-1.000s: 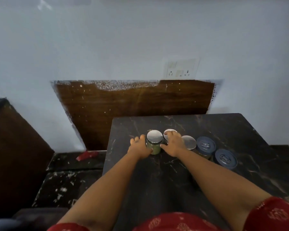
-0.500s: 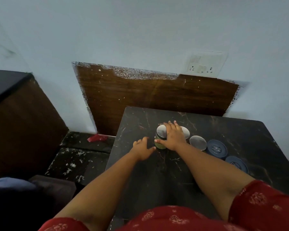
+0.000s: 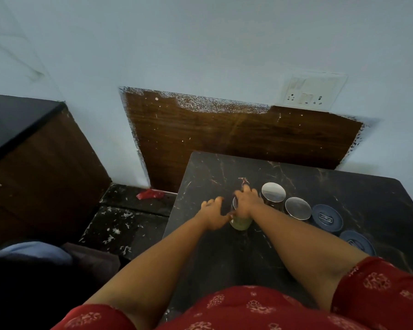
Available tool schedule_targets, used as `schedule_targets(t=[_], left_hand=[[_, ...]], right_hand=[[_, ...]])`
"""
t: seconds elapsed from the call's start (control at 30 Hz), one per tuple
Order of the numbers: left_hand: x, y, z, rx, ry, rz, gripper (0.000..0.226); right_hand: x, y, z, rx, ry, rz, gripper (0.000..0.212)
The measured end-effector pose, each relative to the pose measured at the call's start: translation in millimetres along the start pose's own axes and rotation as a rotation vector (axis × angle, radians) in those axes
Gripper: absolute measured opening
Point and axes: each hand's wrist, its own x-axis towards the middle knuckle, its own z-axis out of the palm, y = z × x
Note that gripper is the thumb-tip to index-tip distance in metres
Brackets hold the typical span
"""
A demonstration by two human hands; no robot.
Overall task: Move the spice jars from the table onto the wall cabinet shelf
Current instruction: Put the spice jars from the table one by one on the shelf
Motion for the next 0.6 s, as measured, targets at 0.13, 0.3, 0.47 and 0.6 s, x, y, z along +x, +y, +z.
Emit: schedule_targets(t=[0.13, 0.3, 0.47, 0.6], left_hand=[[-1.8, -3.6, -5.8, -0.028, 0.011, -0.004, 0.075], [2.3, 3.0, -20.8, -0.579, 0.15, -0.217, 0.07], [5.0, 4.2, -30.3, -1.273, -0.098, -0.489, 0.075], [5.5, 3.1, -31.0, -1.515, -0.366, -0.353, 0.074]], right_hand=[[-0.4, 2.3, 8.0, 0.14, -0.024, 0.053, 0.078], [-0.4, 21.1, -28.8, 0.885, 0.006, 0.227, 0.082], [-5.4, 16.9, -46.6, 1.472, 0.069, 0.085, 0.059], [-16.3, 18.4, -44.5, 1.721, 0.028, 0.037, 0.041]])
